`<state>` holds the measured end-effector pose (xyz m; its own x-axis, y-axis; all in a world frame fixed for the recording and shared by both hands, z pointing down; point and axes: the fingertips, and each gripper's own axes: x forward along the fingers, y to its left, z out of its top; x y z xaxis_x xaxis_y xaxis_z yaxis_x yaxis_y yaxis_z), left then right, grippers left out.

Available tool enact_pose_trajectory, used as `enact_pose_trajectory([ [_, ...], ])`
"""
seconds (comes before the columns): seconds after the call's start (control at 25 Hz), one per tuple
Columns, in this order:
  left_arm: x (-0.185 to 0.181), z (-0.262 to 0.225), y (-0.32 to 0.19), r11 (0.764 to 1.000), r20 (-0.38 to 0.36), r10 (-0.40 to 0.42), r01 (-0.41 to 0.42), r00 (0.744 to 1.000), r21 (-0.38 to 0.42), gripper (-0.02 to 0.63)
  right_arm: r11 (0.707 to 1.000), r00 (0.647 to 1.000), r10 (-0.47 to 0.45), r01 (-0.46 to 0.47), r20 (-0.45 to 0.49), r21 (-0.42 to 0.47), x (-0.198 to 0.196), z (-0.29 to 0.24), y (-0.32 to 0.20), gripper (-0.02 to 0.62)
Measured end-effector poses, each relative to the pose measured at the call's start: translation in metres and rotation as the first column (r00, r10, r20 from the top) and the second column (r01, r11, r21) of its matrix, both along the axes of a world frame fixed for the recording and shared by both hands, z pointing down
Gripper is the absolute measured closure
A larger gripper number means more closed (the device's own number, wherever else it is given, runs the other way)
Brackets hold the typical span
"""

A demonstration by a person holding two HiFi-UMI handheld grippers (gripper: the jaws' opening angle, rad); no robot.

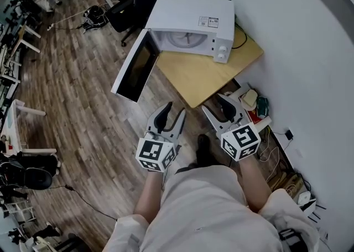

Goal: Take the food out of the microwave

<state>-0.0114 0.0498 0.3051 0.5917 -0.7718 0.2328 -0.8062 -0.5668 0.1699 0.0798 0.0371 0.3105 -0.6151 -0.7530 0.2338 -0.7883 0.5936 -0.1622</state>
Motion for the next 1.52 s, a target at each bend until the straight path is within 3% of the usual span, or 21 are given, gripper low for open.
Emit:
enact_pose_trajectory([
  [0.52,0.019,0.015,-0.051,0.999,0.027,-0.052,0.052,0.998,-0.010,0.446,0.999,0.999,-0.032,0.033,-0.032,0.016,0.022,0.020,-0.061,0.393],
  [0.96,-0.007,0.030,-0.064,0.993,0.029,-0.112,0.113,0.993,-0.032,0.446,0.995,0.986,-0.100,0.102,-0.135,0.012,-0.002,0.041,-0.077,0.388],
  [1.24,-0.023,0.050,-0.090,0.995,0.047,-0.085,0.088,0.995,-0.057,0.446,0.994,0.982,-0.102,0.105,-0.161,0.010,-0.023,0.057,-0.108,0.381],
  [1.52,-0.035,0.069,-0.127,0.996,0.051,-0.053,0.057,0.997,-0.074,0.446,0.994,0.960,-0.100,0.107,-0.261,0.015,-0.037,0.083,-0.149,0.379],
])
